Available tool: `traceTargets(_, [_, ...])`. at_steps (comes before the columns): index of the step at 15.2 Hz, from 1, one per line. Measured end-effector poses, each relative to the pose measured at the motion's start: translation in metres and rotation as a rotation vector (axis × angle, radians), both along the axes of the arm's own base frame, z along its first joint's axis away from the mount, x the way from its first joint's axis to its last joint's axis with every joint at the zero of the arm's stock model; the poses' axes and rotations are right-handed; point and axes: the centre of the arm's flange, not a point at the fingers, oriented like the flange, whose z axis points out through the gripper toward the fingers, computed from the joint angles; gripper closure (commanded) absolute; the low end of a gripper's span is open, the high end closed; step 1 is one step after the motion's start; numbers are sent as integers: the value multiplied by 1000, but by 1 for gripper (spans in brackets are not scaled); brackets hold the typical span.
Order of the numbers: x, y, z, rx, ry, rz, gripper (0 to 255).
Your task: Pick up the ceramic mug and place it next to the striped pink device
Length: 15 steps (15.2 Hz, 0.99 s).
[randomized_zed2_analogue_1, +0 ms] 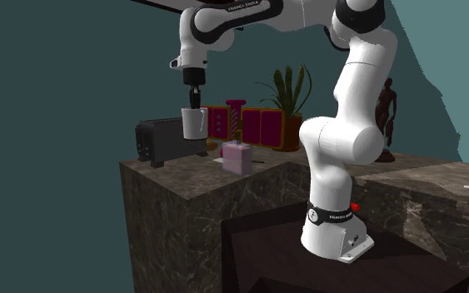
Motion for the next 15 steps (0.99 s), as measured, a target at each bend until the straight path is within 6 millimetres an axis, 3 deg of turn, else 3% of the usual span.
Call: traceTargets(15, [0,-1,80,0,0,0,255])
